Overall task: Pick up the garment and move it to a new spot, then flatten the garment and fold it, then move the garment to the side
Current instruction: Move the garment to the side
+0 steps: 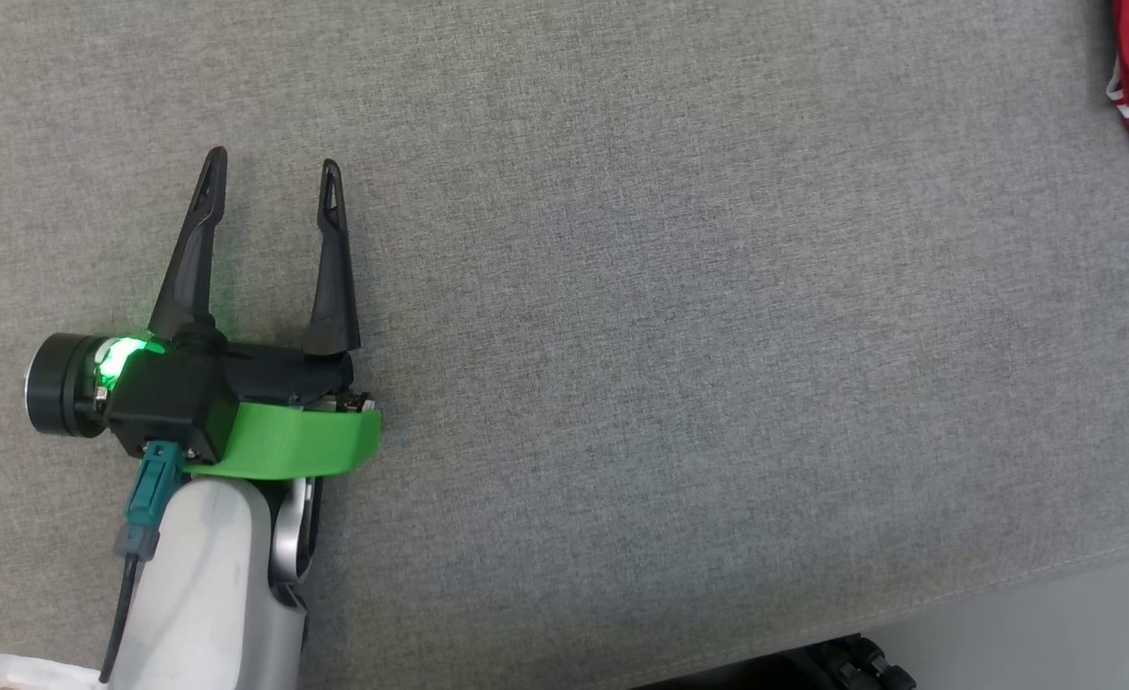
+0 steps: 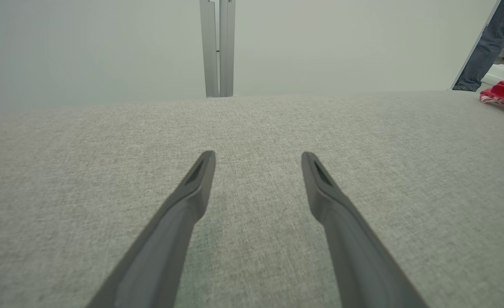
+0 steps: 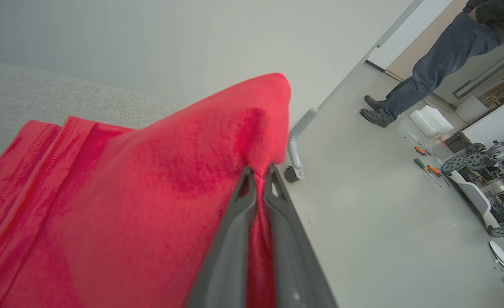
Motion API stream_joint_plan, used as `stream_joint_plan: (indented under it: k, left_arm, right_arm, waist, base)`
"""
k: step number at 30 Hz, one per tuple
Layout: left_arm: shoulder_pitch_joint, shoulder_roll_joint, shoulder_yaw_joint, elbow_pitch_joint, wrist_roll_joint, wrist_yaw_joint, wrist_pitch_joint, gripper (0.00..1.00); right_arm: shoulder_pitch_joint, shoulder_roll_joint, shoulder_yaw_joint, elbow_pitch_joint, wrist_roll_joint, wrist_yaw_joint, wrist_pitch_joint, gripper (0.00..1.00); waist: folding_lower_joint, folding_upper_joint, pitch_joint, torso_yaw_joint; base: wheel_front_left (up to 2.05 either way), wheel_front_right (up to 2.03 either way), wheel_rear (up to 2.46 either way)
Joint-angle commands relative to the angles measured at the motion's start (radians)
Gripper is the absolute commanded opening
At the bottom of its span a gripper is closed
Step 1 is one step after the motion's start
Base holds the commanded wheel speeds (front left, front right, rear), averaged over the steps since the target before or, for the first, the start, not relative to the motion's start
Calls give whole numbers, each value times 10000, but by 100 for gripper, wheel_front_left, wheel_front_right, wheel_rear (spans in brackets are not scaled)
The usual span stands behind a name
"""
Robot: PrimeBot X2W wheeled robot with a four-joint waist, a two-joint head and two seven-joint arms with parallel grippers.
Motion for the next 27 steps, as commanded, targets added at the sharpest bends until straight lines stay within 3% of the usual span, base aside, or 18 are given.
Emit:
stream_joint_plan:
  k: [1,2,4,6,8,9,18,27]
  left_arm:
    - [156,83,27,3,62,24,8,100]
    - [209,81,24,-36,74,33,10,100]
    - [298,75,18,-87,76,46,10,100]
    - [326,69,19,-124,79,54,10,100]
    - [350,62,16,-142,71,52,10,100]
    - [348,57,23,-126,51,42,10,100]
    - [516,-1,146,-5,-253,142,8,100]
    - [1209,-47,541,203,-583,224,5,100]
  right_arm:
    - [-258,24,149,93,45,-21,64,0]
    - [-380,29,223,156,68,-21,73,0]
    - [-604,21,389,353,91,-21,86,17]
    - [-813,109,550,549,60,-21,77,15]
    - [-1024,98,723,762,-67,-21,28,67]
    - [-1106,135,783,897,-89,-21,-5,100]
    - [-1413,397,1151,1220,-429,-21,-257,100]
    - [-185,888,-65,-766,-1281,-21,-270,100]
  waist:
    - [-2,-1,1,-5]
    - [-2,-1,-11,9]
    - [-2,-1,-25,44]
    - [-2,-1,-27,78]
    - [-2,-1,-28,108]
    - [-2,-1,-45,126]
    - [-2,-1,-662,170]
    - [-2,-1,-2218,427]
  base:
    - [0,0,0]
    - [0,0,0]
    - [0,0,0]
    - [0,0,0]
    - [0,0,0]
    - [0,0,0]
    - [0,0,0]
    - [0,0,0]
